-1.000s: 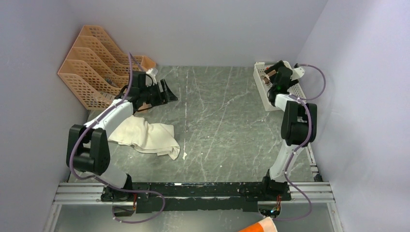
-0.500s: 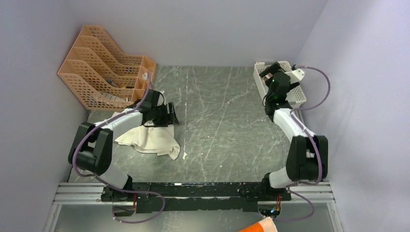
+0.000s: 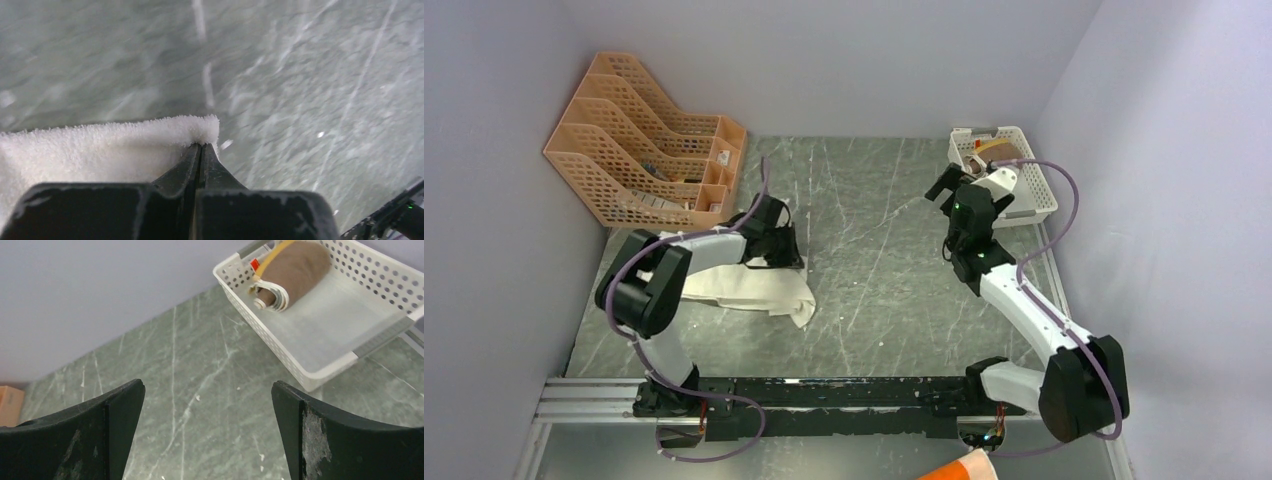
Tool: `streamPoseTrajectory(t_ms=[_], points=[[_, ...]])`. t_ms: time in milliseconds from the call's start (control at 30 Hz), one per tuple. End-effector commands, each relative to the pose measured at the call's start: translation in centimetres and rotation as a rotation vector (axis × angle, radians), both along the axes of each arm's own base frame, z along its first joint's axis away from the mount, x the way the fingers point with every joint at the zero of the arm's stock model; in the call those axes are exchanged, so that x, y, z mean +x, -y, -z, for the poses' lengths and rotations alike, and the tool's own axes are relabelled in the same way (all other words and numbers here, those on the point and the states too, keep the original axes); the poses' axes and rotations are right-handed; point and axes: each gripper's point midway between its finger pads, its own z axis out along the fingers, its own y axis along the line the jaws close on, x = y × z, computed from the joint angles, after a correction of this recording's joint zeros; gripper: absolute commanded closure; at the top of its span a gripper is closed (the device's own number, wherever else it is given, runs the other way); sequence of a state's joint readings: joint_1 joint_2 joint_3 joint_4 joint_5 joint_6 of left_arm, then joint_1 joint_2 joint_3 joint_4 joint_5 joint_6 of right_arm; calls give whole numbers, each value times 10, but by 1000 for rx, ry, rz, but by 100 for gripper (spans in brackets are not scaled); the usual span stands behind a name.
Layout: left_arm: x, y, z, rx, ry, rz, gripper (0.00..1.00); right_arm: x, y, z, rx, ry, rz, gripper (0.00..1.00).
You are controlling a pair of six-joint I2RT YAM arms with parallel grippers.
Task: Roll the towels
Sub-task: Pick up the towel at the center of the board.
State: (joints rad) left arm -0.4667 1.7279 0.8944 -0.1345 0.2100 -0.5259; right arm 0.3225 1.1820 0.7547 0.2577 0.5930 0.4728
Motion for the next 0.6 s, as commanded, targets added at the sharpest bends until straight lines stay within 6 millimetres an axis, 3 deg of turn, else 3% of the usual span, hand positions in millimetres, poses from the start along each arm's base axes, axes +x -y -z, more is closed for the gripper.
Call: streamPoseTrajectory(t_ms=[0, 200, 300, 333, 433, 500, 533, 567], points=[[-9, 54, 19, -82, -70, 93, 93, -18, 9, 3, -25, -31, 37, 0], [46, 175, -26, -322, 18, 236, 93, -21, 5, 5, -24, -37, 3, 0], [66, 213, -42, -394, 51, 276, 92, -19, -13, 15, -46, -75, -107, 0], [74, 219, -55, -422, 80, 277, 80, -20, -17, 23, -56, -100, -135, 0], [95, 198, -89, -439, 151, 241, 48, -26, -25, 51, -72, -189, -196, 0], [107, 161, -118, -481, 176, 187, 13, -32, -37, 67, -62, -230, -269, 0], [112, 137, -133, -500, 188, 158, 3, -36, -44, 74, -44, -246, -307, 0], [118, 110, -143, -501, 193, 127, 0, -40, -52, 81, -14, -259, -351, 2]])
